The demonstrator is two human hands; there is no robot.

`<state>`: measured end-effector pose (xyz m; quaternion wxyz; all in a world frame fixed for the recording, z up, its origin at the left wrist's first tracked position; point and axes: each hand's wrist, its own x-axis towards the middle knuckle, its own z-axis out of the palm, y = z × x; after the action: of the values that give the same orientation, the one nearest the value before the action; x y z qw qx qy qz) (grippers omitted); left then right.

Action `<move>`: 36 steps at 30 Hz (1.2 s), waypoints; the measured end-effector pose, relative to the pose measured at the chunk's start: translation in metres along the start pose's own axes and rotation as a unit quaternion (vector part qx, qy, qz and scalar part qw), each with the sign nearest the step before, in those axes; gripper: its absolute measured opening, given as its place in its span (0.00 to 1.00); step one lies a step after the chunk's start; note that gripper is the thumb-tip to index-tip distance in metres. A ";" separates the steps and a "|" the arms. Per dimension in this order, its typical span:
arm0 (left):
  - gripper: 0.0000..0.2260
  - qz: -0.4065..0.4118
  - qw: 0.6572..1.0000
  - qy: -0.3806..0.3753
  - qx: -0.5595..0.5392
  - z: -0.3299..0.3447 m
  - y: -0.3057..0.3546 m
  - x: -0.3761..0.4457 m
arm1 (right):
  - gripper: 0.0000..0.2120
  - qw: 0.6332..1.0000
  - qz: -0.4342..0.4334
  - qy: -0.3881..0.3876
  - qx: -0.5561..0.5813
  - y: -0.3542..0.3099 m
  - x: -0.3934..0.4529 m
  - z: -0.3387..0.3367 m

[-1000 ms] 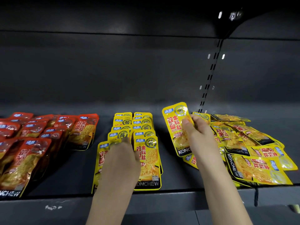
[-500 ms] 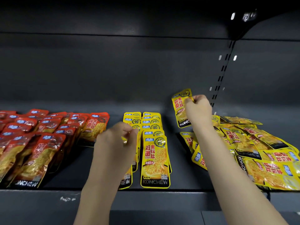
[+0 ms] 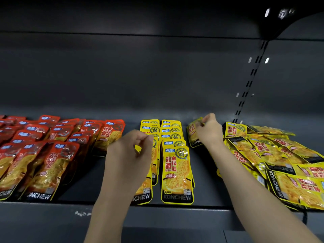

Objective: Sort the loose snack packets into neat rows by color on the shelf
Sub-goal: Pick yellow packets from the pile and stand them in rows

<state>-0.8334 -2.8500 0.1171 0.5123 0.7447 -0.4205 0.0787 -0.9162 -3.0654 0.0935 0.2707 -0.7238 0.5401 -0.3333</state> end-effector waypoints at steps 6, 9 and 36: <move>0.10 -0.013 1.000 0.017 -0.007 -0.001 -0.009 0.007 | 0.13 0.988 -0.026 -0.002 -0.151 0.004 -0.006 0.002; 0.10 -0.015 1.000 0.007 -0.014 0.001 -0.012 0.008 | 0.16 0.980 -0.050 -0.007 -0.193 0.008 -0.005 0.005; 0.09 0.059 0.996 -0.060 0.027 0.029 0.031 0.039 | 0.12 0.993 -0.102 0.052 -0.015 -0.005 -0.005 -0.036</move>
<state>-0.8401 -2.8989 0.1465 0.4608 0.7353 -0.4913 0.0753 -0.9418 -3.0600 0.1192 0.1958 -0.7606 0.4822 -0.3880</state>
